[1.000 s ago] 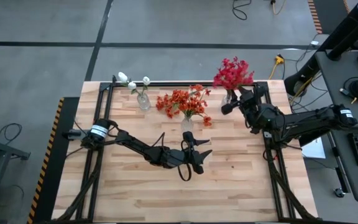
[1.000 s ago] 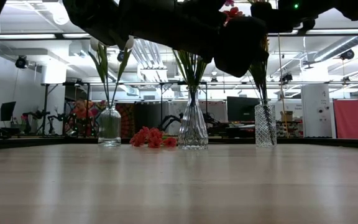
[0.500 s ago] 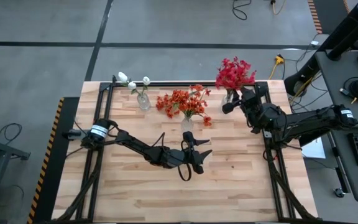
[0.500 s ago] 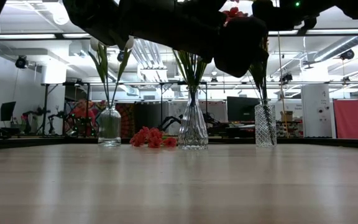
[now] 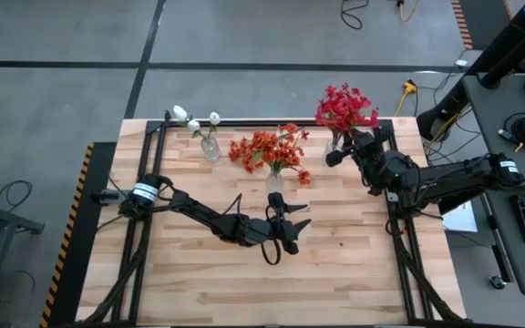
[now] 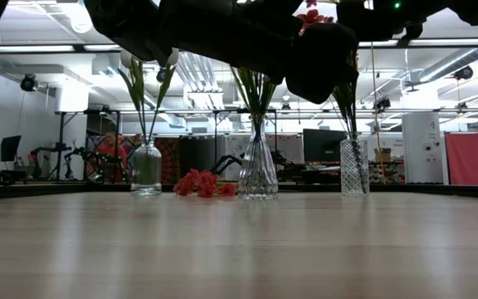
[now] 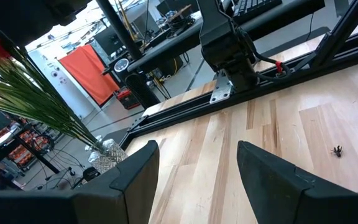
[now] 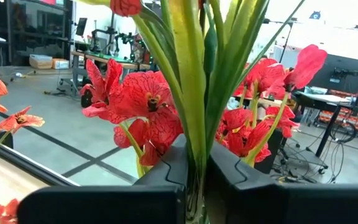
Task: Sort flowers into vase by color
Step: Put the red flowers into the top right transparent vase
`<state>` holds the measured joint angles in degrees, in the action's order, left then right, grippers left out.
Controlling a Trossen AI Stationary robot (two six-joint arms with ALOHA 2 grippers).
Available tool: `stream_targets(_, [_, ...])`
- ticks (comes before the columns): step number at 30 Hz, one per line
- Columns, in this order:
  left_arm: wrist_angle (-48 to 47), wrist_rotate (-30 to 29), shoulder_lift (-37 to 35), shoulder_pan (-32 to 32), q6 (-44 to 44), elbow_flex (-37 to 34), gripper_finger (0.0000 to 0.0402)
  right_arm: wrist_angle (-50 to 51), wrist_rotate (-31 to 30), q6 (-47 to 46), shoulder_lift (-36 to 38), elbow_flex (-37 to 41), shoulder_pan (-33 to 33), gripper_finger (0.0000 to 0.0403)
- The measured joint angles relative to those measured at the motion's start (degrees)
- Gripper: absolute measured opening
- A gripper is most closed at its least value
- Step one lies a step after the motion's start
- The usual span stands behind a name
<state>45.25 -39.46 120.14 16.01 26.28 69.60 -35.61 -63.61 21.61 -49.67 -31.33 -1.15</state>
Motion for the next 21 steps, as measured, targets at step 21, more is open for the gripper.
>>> stream_targets(21, [0.00, 0.00, 0.00, 0.00, 0.00, 0.00, 0.0199, 5.35, -0.04, -4.03, -0.04, -0.02, 0.00, 0.0018])
